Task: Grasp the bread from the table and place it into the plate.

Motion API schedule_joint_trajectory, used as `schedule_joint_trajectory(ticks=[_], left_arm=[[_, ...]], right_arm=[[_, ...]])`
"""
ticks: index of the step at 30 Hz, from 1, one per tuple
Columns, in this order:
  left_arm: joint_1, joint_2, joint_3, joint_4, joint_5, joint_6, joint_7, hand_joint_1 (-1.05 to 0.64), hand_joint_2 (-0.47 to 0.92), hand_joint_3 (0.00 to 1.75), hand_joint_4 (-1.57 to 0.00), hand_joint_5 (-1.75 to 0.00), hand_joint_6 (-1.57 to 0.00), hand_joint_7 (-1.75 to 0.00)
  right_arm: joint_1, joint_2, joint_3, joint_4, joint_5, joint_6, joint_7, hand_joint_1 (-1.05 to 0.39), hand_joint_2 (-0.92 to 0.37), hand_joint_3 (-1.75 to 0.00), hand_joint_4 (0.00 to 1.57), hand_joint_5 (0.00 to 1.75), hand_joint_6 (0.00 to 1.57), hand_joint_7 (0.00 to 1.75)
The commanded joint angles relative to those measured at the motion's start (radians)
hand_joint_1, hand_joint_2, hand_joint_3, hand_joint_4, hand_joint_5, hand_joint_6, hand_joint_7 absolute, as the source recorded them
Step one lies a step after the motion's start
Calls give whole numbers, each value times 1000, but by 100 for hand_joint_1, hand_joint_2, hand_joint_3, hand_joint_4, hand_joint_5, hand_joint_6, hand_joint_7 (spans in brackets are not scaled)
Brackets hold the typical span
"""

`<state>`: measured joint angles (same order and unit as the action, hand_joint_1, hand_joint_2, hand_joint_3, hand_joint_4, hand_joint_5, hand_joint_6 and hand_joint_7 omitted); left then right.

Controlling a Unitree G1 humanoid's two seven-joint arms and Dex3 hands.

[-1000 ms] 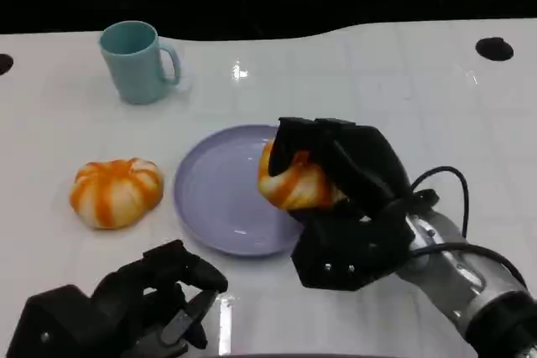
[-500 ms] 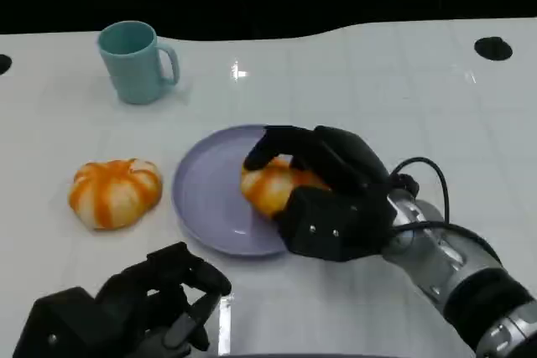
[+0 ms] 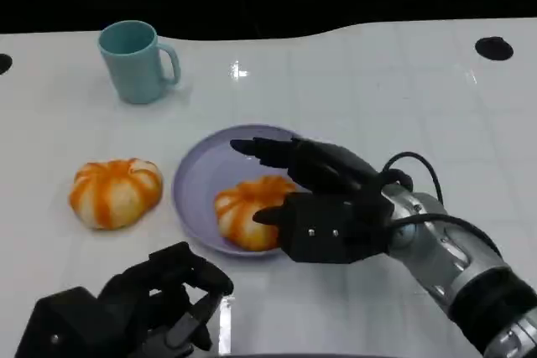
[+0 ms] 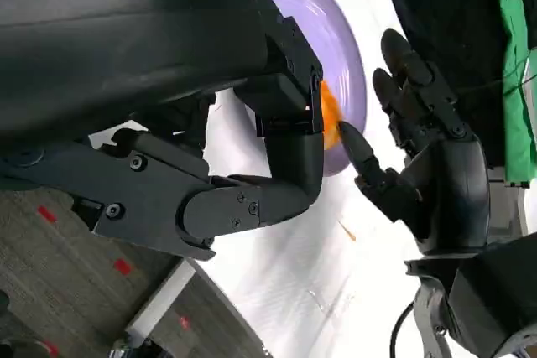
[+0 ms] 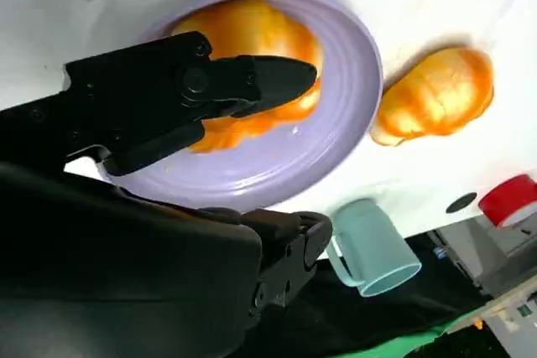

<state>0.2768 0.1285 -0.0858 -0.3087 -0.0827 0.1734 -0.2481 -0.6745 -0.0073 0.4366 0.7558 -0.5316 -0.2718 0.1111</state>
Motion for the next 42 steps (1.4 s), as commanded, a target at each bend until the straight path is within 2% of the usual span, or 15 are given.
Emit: schedule_joint_trajectory(ticks=[1,5,13,19,25,27,28,30,32,34,35,38,42], left_arm=[[3,6,3,-12,10,0,13,-43,92,48,-63,-175,-61,-137],[3,4,3,-12,3,5,10,-42,92,48,-63,-175,-61,-137],[6,4,-5,-23,12,8,17,-44,92,47,-63,-175,-61,-136],[7,1,-5,-30,11,12,16,-42,92,48,-63,-175,-61,-137],[4,-1,0,-28,9,24,17,-43,92,49,-63,-175,-61,-137],[3,-2,0,-26,10,20,17,-42,92,48,-62,-175,-60,-137],[3,-1,-1,-25,13,18,17,-42,92,49,-62,-175,-60,-137],[2,0,0,-25,14,18,16,-42,92,49,-62,-175,-60,-137],[0,-2,2,-27,9,27,14,-42,92,49,-62,-175,-59,-137],[-1,-2,2,-25,8,27,13,-42,92,48,-62,-175,-58,-136],[-1,-2,2,-23,8,22,12,-42,92,48,-62,-175,-59,-136],[-1,-3,5,-21,4,20,11,-42,92,48,-63,-175,-59,-137],[-1,-1,6,-22,6,24,11,-42,92,48,-63,-175,-60,-137]], right_arm=[[31,-23,-4,-52,16,11,18,-69,-92,-30,0,7,12,0],[62,-42,-7,-107,19,11,35,-69,-92,-30,0,7,12,0],[174,-128,-49,-323,102,5,130,-62,-92,-27,6,12,17,2],[261,-206,-82,-485,140,-6,179,-58,-92,-26,29,28,30,9],[353,-227,-119,-596,192,0,187,-48,-92,-19,53,48,49,16],[381,-230,-133,-624,213,-2,186,-43,-92,-16,54,63,59,16],[398,-230,-141,-638,222,-5,182,-40,-92,-14,53,79,65,16],[424,-230,-154,-658,233,-13,174,-38,-92,-12,52,94,72,17],[452,-231,-168,-674,242,-24,162,-31,-91,-12,59,111,83,24],[478,-232,-179,-688,246,-30,152,-29,-90,-14,62,124,87,28],[492,-235,-185,-697,248,-33,150,-27,-88,-21,64,136,90,35],[523,-246,-196,-722,252,-35,154,-23,-65,-73,69,153,84,69],[562,-267,-207,-754,250,-45,155,-21,-52,-98,74,159,86,94]])
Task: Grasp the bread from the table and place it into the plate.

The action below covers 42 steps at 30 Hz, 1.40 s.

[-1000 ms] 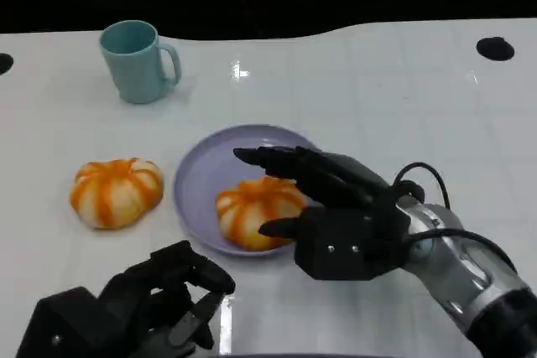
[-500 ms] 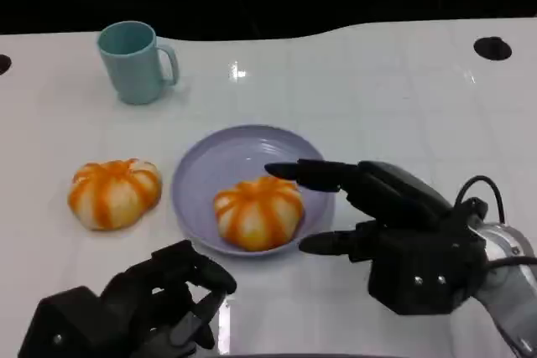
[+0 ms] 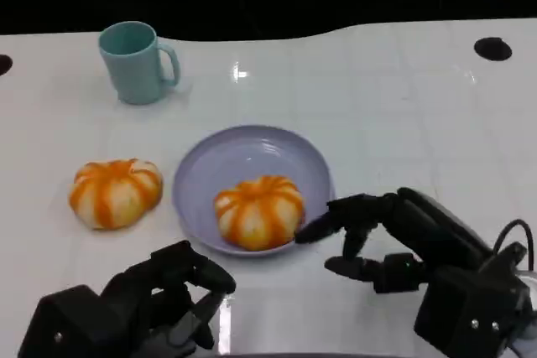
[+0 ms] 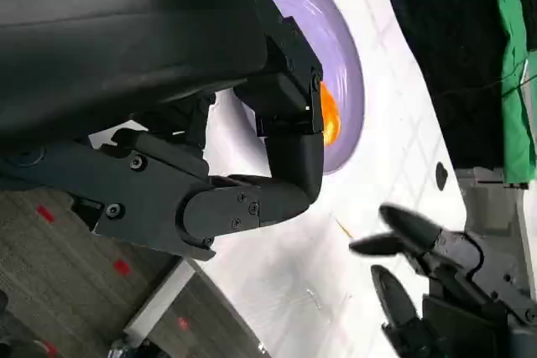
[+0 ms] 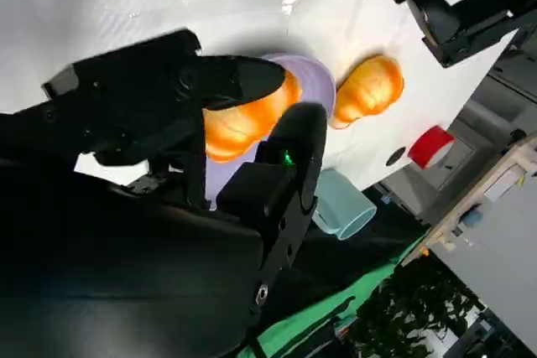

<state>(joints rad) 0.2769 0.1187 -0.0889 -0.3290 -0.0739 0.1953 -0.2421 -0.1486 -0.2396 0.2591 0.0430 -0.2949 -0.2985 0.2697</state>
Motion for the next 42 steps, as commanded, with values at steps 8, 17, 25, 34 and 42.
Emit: schedule_joint_trajectory(ticks=[8,17,25,34,42], left_arm=[[-4,14,14,5,-7,-1,-1,-43,92,48,-62,-175,-60,-136],[-7,18,18,7,-16,2,-4,-44,92,47,-63,-175,-61,-135],[-19,25,26,22,-24,-5,-12,-45,92,46,-62,-175,-61,-134],[-26,27,24,36,-21,-14,-6,-43,92,47,-62,-175,-62,-134],[-23,29,28,40,-27,-19,-10,-41,92,47,-63,-175,-61,-133]], right_arm=[[120,-82,-61,-125,30,-15,15,-20,-47,-108,79,173,84,119],[224,-109,-96,-208,34,0,17,-20,-47,-109,79,175,76,131],[313,-108,-125,-261,8,9,-15,-17,-45,-112,84,175,75,131],[345,-111,-125,-255,-46,8,-59,-17,-44,-111,86,175,75,130],[350,-100,-135,-233,-58,-2,-100,-20,-45,-109,86,175,76,131]])
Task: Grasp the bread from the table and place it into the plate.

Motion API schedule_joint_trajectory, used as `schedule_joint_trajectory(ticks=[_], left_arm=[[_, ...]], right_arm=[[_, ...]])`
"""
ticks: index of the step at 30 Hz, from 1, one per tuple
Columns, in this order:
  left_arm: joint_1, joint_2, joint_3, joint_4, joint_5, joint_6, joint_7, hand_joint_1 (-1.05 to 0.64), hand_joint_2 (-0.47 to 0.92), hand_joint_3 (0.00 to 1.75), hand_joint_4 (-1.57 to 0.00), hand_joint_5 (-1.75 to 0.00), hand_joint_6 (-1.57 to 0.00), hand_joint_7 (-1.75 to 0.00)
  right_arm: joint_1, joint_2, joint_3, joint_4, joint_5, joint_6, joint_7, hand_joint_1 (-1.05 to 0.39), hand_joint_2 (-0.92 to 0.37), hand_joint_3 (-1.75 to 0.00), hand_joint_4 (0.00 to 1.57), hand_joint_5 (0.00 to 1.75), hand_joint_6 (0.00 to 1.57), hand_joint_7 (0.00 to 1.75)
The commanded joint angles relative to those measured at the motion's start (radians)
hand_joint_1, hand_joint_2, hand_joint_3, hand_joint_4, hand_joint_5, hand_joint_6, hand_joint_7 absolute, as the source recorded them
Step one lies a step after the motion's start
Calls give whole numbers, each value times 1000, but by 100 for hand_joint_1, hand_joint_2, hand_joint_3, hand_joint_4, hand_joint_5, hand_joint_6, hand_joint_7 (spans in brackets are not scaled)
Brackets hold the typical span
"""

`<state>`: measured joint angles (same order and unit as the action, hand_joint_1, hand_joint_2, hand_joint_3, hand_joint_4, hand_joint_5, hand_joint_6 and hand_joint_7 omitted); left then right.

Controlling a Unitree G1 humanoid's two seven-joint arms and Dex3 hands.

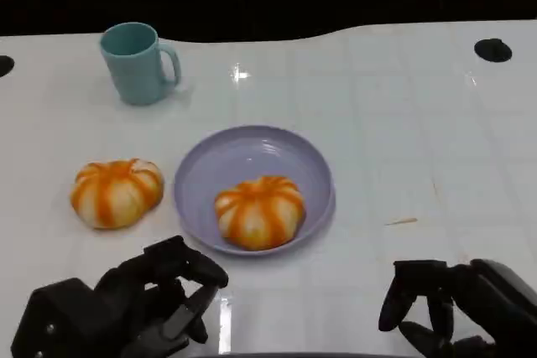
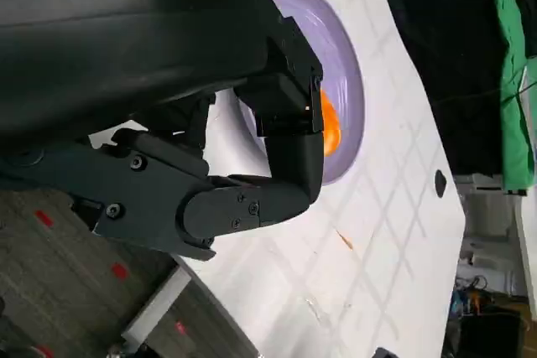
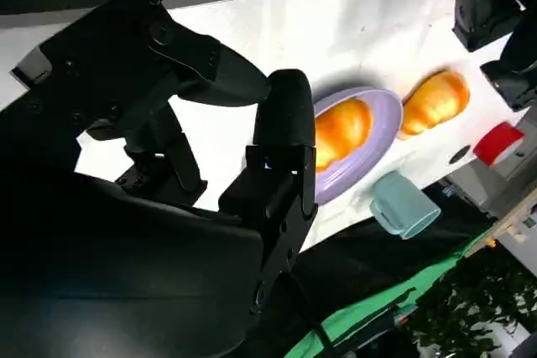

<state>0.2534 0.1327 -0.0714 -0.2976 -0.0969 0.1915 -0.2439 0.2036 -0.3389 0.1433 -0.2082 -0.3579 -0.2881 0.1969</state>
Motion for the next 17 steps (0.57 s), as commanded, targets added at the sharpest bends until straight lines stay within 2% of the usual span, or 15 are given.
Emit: schedule_joint_trajectory(ticks=[1,17], left_arm=[[1,16,12,10,-4,-19,-10,-41,92,47,-63,-175,-61,-133],[0,36,28,10,-10,-27,-28,-40,92,47,-62,-175,-61,-133]], right_arm=[[-5,0,-18,25,3,-17,-33,-20,-45,-109,86,175,76,131],[-30,19,-2,54,-28,-32,-84,-22,-45,-106,86,175,78,127]])
